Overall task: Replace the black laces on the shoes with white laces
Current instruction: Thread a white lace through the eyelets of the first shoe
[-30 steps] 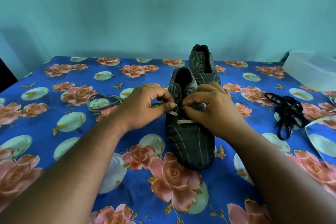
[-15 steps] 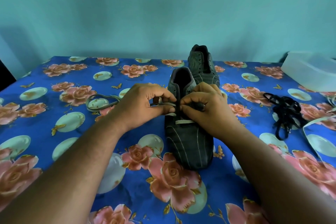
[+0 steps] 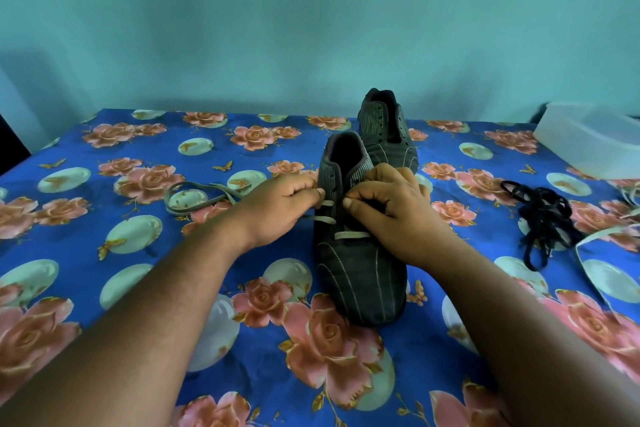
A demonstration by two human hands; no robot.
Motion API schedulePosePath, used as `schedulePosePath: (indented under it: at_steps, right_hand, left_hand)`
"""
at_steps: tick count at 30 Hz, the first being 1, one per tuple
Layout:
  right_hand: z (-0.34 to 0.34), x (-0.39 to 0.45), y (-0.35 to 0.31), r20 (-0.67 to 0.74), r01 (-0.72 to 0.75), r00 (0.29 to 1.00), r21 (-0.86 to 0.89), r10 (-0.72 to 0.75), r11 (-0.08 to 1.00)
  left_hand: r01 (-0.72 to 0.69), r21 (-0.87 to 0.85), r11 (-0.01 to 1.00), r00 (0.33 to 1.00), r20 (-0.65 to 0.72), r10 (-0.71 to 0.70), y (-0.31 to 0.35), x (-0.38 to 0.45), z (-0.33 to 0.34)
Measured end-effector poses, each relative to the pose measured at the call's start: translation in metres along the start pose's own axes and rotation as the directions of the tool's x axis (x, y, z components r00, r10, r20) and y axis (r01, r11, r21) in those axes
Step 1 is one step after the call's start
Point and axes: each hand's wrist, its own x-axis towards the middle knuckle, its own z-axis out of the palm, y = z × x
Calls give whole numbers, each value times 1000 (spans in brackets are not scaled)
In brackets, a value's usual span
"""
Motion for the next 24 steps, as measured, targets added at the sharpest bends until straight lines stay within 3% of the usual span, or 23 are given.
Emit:
schedulePosePath:
  at_steps: [3,8,15,19,22,24]
  right_hand:
    - [-1,0,0,25,-11,1000,38,10,999]
    - [-1,2,5,70,-14,998,82,8,997]
    - [-4,-5,22,17,-31,999,344,27,938]
    - [-6,-9,24,67,-146,989,481,130,864]
    - [-8,-10,25,114,-206,978,554,172,806]
    - [-10,-11,25,141,-231,973,591,183,773]
  left_hand:
    - [-44,24,999,999,7,44,0,0,1]
    - [-3,-29,1000,1000,-10,3,-4,3,0]
    - [28,-65,998,995,-96,-34,-12,-6,-17]
    - [47,238,970,989,-147,-12,-31,-6,-30]
    - [66,508,859,966,-248,72,-45,-6,-37]
    - [142,598,789,948,-313,67,-52,-5,-38]
